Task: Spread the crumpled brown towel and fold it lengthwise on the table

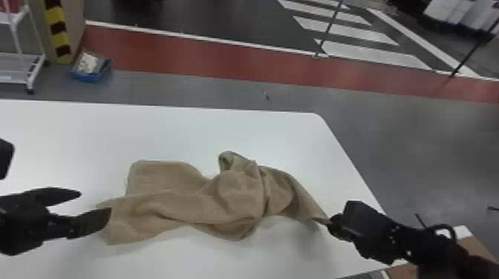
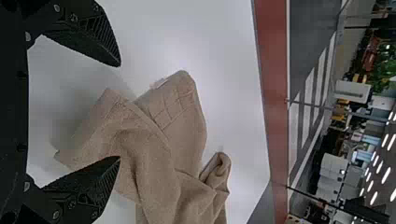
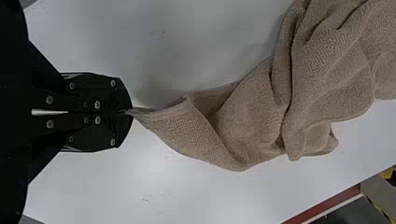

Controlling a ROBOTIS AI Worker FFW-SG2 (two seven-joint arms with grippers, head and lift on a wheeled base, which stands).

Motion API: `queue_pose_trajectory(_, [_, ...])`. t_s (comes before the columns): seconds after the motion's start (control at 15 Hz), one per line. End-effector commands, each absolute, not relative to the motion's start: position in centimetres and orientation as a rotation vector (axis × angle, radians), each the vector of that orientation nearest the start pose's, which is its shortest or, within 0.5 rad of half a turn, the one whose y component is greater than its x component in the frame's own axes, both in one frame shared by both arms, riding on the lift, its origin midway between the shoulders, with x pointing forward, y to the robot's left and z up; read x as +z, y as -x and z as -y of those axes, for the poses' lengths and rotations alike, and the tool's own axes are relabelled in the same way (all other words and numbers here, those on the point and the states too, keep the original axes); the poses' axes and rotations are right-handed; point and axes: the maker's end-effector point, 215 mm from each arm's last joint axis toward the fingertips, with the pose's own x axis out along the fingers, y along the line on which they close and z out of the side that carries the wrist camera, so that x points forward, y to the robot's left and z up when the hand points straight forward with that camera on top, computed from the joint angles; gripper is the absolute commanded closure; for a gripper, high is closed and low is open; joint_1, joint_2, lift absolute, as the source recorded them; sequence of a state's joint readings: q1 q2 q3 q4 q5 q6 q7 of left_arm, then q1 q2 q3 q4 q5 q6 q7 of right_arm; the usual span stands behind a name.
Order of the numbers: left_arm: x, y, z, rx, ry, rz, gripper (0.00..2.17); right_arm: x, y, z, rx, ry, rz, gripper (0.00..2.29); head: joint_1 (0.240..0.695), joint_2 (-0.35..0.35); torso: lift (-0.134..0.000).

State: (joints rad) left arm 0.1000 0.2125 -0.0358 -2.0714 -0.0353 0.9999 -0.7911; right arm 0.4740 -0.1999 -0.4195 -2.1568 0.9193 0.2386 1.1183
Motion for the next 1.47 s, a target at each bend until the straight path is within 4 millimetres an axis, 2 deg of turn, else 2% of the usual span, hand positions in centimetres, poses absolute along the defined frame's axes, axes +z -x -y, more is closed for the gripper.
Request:
queue_pose_trajectory(0.0, [-41.7, -45.9, -13.2, -0.751, 0.009, -0.703, 0.21, -42.5, -35.5, 41.0, 0.487, 0.968, -0.825, 1.48, 0.695, -0.350, -0.123])
queue_pose_trajectory(0.33, [-42.0, -47.7, -11.1, -0.803, -0.008, -0.738, 0.21, -42.4, -35.5, 40.4, 0.478, 0.969, -0.831, 1.48, 0.695, -0.350, -0.123])
queue_pose_trajectory(0.47, [-42.8, -47.9, -10.8, -0.814, -0.021, -0.767, 0.21, -42.2, -35.6, 40.1, 0.475, 0.972, -0.828, 1.48, 0.695, -0.350, -0.123])
queue_pose_trajectory(0.6, [-43.3, -47.6, -10.8, -0.843, -0.007, -0.790, 0.27, -42.2, -35.5, 40.1, 0.473, 0.971, -0.831, 1.48, 0.695, -0.350, -0.123])
queue_pose_trajectory(0.87, [-42.8, -48.4, -11.6, -0.862, 0.008, -0.797, 0.30, -42.3, -35.3, 40.0, 0.471, 0.968, -0.834, 1.48, 0.695, -0.350, -0.123])
queue_pose_trajectory(1.07, [-43.1, -48.0, -11.8, -0.877, 0.013, -0.812, 0.52, -42.3, -35.4, 39.8, 0.473, 0.968, -0.833, 1.48, 0.695, -0.350, -0.123])
queue_pose_trajectory(1.4, [-43.7, -47.0, -12.5, -0.877, 0.038, -0.863, 0.52, -42.1, -35.5, 39.5, 0.475, 0.972, -0.826, 1.48, 0.695, -0.350, -0.123])
